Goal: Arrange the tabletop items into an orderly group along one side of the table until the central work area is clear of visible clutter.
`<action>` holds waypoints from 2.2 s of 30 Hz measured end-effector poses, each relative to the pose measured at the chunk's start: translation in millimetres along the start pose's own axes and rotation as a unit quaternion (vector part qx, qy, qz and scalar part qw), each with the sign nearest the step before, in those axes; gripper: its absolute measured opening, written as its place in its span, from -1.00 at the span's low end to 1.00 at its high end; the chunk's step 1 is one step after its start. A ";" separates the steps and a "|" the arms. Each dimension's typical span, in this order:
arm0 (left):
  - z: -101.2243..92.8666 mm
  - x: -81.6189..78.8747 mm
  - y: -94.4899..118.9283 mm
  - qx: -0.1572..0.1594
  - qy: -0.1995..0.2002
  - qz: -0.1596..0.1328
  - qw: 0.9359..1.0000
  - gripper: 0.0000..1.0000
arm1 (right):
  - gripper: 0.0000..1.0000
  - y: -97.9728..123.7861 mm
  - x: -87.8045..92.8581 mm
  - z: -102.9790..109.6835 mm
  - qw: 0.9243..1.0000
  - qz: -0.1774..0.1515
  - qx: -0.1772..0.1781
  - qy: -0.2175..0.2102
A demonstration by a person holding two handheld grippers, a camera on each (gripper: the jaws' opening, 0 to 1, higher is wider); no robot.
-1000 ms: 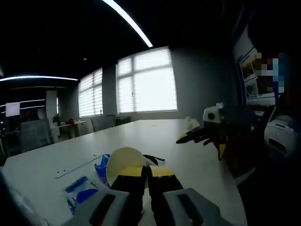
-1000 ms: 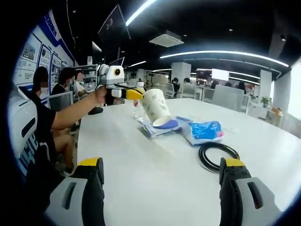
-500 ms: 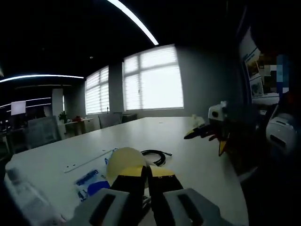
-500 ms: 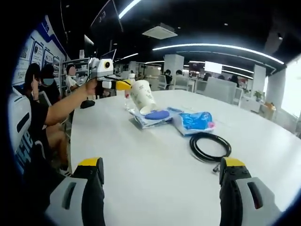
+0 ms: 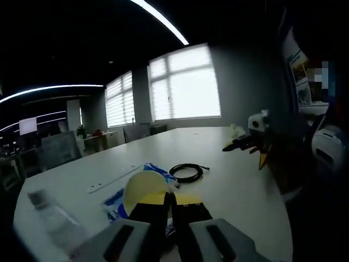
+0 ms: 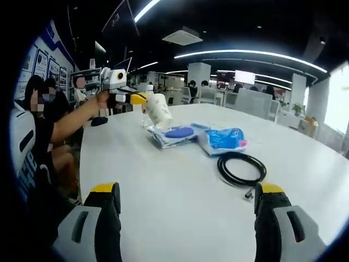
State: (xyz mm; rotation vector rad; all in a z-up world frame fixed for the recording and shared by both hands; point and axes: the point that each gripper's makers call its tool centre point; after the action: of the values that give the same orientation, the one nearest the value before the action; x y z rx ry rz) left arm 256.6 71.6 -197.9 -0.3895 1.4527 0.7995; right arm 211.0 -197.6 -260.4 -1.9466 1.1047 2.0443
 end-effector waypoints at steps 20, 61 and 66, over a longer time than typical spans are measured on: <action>24.1 16.4 13.6 -0.042 -0.065 0.083 0.994 -1.00 | 0.99 -1.6 9.6 -0.4 1.000 0.003 0.001 -0.009; 10.6 34.5 26.6 -0.059 -0.165 0.229 0.958 -1.00 | 0.95 0.0 22.9 -8.9 1.000 -0.002 0.002 -0.024; -1.1 32.9 32.7 -0.041 -0.166 0.226 0.959 -1.00 | 0.95 -0.2 20.7 -7.3 1.000 -0.002 0.001 -0.021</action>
State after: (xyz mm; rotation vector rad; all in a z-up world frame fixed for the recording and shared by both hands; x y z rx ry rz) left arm 231.0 101.6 -222.5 0.0250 1.2049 1.2315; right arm 213.6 -209.7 -278.6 -1.8937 1.0934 2.0716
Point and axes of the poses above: the point that each gripper's makers call its tool centre point, and the gripper's own axes: y roughly backward along the fingers, z roughly to its left, x roughly out of its underside, and after that the axes turned 2 degrees about z, right-handed
